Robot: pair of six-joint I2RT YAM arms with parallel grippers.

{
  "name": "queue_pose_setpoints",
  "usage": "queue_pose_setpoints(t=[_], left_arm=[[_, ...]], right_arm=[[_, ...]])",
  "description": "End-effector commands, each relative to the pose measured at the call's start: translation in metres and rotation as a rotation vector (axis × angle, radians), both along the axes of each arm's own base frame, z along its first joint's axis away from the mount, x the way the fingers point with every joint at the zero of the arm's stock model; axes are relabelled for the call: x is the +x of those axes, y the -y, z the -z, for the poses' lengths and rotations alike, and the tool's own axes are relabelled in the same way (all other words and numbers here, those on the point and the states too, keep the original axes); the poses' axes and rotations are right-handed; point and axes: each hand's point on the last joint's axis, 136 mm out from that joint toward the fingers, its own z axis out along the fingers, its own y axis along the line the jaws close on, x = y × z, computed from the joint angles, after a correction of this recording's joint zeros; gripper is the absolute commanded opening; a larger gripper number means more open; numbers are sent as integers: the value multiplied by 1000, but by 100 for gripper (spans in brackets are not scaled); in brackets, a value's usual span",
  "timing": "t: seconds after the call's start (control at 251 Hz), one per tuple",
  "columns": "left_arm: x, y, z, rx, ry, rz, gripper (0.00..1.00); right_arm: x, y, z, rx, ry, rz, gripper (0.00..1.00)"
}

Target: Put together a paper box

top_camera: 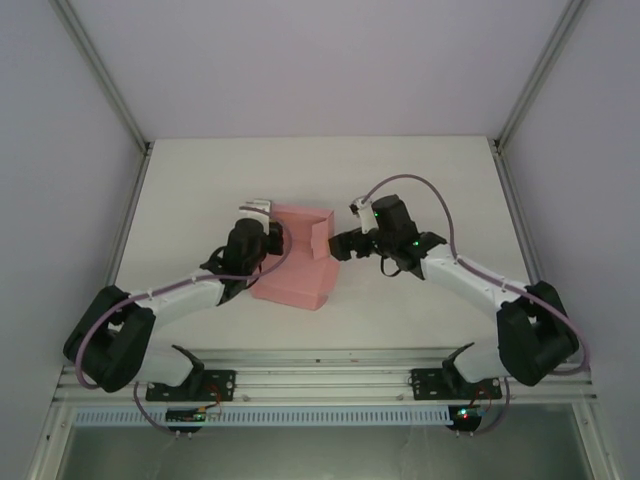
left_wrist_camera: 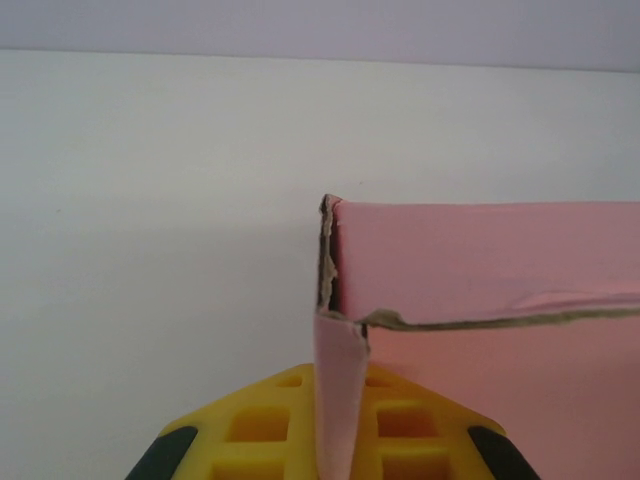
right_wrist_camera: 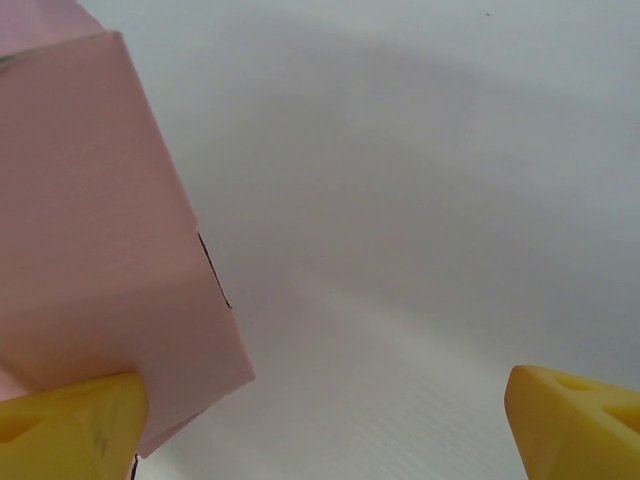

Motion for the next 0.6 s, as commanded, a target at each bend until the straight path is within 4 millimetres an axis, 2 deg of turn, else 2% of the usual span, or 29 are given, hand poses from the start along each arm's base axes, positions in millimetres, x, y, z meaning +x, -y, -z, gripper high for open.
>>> queue_pose_setpoints(t=[0.0, 0.168, 0.319, 0.459, 0.595], left_arm=[[-4, 20, -16, -82, 30, 64, 0], [-1, 6, -11, -38, 17, -5, 0], [1, -1, -10, -17, 17, -39, 0], [2, 0, -11, -14, 19, -37, 0], [1, 4, -13, -22, 20, -16, 0]], right_arm=[[15, -9, -11, -26, 64, 35, 92], [1, -2, -10, -51, 19, 21, 89], [-15, 7, -18, -64, 5, -5, 87], [-32, 1, -27, -13, -9, -75, 84], [-36, -12, -33, 50, -8, -137, 84]])
